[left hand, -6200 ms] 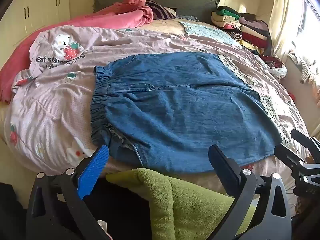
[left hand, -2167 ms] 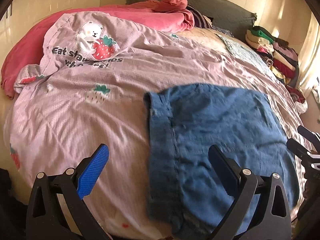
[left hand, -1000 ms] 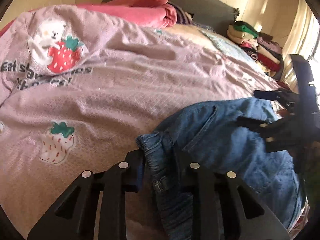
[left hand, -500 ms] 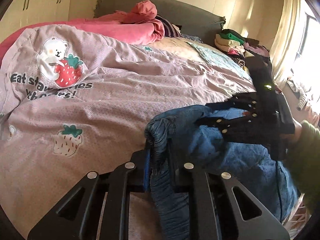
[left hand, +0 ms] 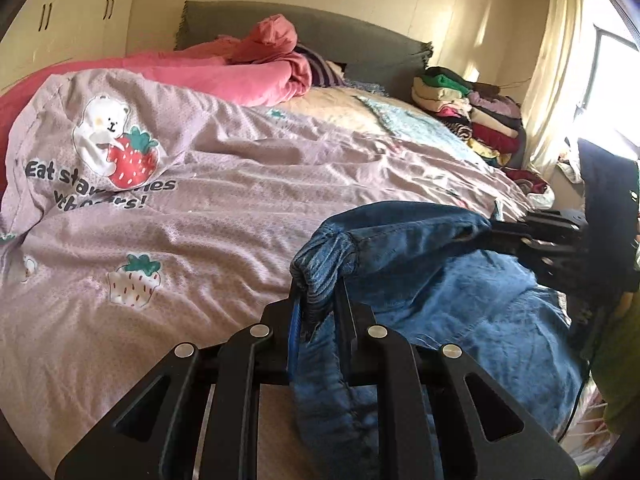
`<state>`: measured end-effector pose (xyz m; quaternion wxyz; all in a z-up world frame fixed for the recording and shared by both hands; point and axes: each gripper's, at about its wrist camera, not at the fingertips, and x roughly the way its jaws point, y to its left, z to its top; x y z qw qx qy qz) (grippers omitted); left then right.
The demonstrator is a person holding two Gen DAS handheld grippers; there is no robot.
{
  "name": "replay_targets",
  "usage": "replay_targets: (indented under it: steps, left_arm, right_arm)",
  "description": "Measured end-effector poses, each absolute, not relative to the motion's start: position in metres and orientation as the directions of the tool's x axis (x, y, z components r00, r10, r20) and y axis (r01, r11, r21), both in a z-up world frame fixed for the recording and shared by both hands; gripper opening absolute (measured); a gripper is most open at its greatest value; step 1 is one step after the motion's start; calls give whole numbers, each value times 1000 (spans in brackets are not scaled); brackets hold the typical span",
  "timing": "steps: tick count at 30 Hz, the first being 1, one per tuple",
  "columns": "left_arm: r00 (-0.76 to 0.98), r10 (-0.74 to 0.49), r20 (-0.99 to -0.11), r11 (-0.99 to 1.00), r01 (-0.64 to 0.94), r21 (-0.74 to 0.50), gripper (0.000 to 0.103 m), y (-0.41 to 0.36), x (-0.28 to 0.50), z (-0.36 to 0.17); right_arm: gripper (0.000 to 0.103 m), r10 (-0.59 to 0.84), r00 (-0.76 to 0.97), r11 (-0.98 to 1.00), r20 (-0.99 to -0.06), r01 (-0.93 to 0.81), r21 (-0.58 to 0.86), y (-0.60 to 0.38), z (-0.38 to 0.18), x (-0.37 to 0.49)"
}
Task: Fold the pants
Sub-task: 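Grasp the denim beside the left tool with the right tool, then lift the pants with both tools and flip them over onto the bed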
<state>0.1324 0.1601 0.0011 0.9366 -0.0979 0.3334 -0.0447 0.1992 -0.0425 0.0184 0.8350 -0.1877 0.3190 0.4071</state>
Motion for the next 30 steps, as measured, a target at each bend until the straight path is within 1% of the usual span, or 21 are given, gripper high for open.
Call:
replay_targets:
  steps: [6, 10, 12, 15, 19, 22, 24, 26, 30]
  left_arm:
    - [791, -187, -582, 970, 56, -235, 14, 149, 96, 5]
    - [793, -232, -563, 956, 80, -281, 14, 147, 65, 3]
    - [786, -251, -565, 949, 83, -306, 14, 146, 49, -1]
    - [765, -267, -587, 945, 88, -315, 14, 143, 33, -9]
    - [730, -275, -626, 945, 84, -317, 14, 139, 20, -22]
    - [699, -267, -664, 943, 49, -328, 18, 141, 16, -34]
    - [684, -240, -688, 951, 23, -309, 18, 142, 10, -38]
    - [680, -215, -702, 955, -3, -295, 18, 145, 4, -39]
    - [688, -182, -703, 951, -59, -304, 18, 156, -10, -35]
  right_arm:
    - [7, 616, 442, 573, -652, -820, -14, -69, 29, 137]
    - [6, 638, 396, 538, -661, -843, 14, -83, 23, 98]
    - [6, 631, 371, 523, -681, -852, 20, -86, 15, 78]
    - [6, 638, 328, 508, -697, -859, 61, -92, 2, 58]
    - [6, 618, 287, 486, -732, -871, 69, -93, -21, 33]
    - [6, 600, 268, 500, -754, -861, 93, -94, -38, 33]
    - [7, 599, 255, 501, -759, -859, 107, -94, -44, 30]
    - [7, 596, 258, 490, -761, -867, 90, -93, -45, 25]
    - [7, 596, 242, 485, -766, -868, 103, -96, -48, 25]
